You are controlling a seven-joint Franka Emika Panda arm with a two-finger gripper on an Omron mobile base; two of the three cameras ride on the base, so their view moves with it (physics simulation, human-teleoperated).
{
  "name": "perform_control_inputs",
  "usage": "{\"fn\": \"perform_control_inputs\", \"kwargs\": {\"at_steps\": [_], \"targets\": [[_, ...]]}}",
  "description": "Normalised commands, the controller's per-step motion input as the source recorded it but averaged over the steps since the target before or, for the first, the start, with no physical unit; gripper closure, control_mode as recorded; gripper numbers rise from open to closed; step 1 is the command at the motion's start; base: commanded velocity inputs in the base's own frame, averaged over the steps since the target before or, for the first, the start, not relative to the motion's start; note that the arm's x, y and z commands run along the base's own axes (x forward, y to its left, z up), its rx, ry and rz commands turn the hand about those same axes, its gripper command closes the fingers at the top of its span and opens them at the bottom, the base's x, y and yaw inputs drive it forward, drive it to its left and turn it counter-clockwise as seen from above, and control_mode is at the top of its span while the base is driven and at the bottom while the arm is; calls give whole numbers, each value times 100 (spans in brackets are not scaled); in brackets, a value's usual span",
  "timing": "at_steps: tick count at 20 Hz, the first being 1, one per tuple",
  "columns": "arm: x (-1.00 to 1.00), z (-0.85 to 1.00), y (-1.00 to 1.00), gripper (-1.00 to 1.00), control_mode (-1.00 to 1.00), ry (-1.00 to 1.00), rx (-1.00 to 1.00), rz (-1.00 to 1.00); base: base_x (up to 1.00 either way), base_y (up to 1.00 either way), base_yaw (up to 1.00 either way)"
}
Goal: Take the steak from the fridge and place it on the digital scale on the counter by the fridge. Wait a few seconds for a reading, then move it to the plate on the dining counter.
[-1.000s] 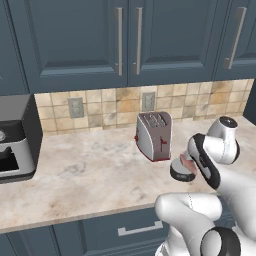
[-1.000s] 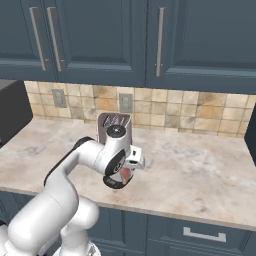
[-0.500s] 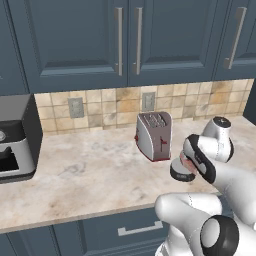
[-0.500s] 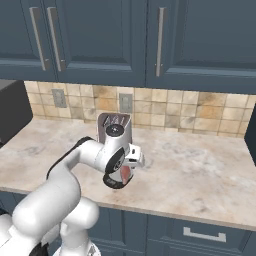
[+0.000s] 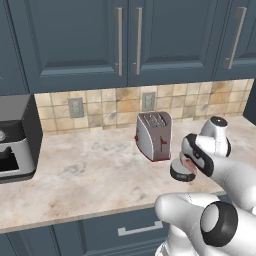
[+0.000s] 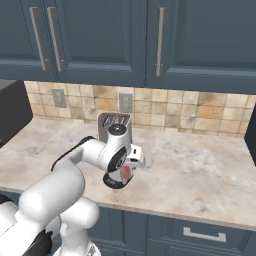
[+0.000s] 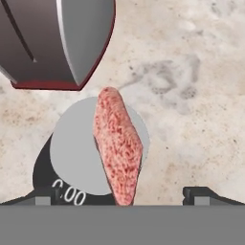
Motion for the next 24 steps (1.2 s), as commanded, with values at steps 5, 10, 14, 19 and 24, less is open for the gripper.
{"fn": "perform_control_inputs", "kwargs": {"at_steps": [5,10,14,19,24], "targets": [[0,-25,0,-100,-100,0,0,0,0,0,0],[0,-30,0,-100,-100,0,0,0,0,0,0],[1,-25,0,-100,-100,0,0,0,0,0,0],[4,-23,0,-100,-100,0,0,0,0,0,0],[1,-3,0,-100,-100,1,0,0,0,0,0]]}}
